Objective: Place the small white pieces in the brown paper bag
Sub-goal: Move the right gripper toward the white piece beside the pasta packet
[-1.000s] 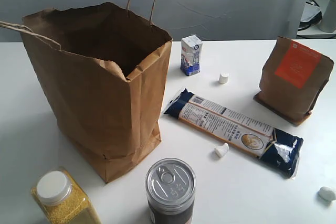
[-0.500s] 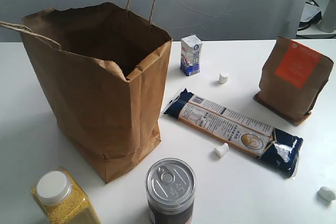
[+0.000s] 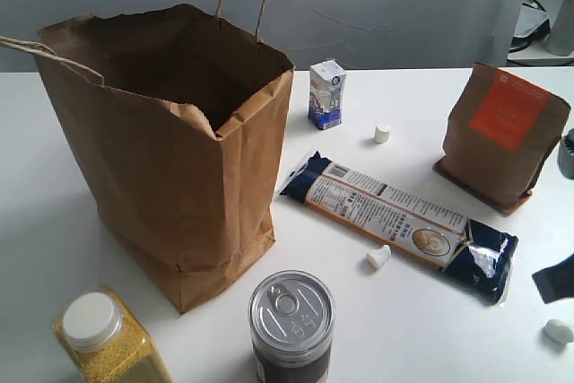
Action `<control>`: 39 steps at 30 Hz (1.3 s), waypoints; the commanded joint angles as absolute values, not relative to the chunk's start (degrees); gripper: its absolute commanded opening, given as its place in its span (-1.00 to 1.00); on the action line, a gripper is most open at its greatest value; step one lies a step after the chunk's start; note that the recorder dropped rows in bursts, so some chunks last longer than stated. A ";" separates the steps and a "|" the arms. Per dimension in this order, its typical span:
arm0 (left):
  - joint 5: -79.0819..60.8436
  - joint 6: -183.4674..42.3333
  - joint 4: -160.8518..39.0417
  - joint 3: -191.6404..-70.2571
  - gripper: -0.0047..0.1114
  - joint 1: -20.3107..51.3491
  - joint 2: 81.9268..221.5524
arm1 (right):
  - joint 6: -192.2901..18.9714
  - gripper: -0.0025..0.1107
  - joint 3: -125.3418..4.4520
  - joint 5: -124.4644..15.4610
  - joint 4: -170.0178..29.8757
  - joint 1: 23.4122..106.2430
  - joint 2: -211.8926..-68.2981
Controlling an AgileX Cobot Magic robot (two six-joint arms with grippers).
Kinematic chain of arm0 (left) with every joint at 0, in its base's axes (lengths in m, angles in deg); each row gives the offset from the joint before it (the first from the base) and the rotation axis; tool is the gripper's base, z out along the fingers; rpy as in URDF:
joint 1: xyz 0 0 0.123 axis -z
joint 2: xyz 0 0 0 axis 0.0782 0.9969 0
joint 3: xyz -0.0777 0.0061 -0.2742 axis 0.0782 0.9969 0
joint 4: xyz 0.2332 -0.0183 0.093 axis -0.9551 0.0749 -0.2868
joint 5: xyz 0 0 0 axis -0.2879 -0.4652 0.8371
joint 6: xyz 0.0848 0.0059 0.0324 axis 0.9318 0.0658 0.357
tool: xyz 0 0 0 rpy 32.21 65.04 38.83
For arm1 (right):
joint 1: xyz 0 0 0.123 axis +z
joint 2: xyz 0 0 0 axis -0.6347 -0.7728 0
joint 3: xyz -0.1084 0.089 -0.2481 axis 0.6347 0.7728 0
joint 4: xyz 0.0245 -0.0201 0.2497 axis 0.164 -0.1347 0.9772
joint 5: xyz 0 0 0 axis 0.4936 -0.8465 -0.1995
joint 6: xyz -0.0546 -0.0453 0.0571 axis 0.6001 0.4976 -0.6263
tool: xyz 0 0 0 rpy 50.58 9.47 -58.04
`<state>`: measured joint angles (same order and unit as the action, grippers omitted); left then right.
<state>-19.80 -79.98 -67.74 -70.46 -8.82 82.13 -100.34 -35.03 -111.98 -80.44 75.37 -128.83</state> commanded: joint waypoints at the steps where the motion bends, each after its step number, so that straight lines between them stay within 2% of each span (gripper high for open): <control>1: -19.49 -80.20 -67.95 -70.26 -0.92 -8.37 81.93 | -100.94 -0.77 -35.38 -113.30 -80.69 75.45 -133.01; 6: -19.49 -80.20 -67.95 -70.26 -0.92 -8.37 81.93 | -103.62 -0.04 -30.13 -110.98 -80.03 75.45 -135.05; 8: -19.49 -80.20 -67.95 -70.26 -0.92 -8.37 81.93 | -105.11 0.09 -27.69 -108.38 -80.03 75.45 -135.21; 13: -19.49 -80.20 -67.95 -70.26 -0.92 -8.37 81.93 | -105.63 0.09 -25.04 -100.03 -80.15 73.93 -135.78; 21: -19.49 -80.20 -67.95 -70.26 -0.92 -8.37 81.93 | -105.73 0.01 -25.04 -95.93 -82.71 70.02 -144.69; 35: -19.49 -80.20 -67.95 -70.26 -0.92 -8.37 81.93 | -110.31 0.01 -25.04 -87.01 -88.15 63.86 -155.46; 39: -19.49 -80.20 -67.95 -70.26 -0.92 -8.37 81.93 | -110.07 -0.10 -25.04 -84.68 -88.15 63.86 -158.89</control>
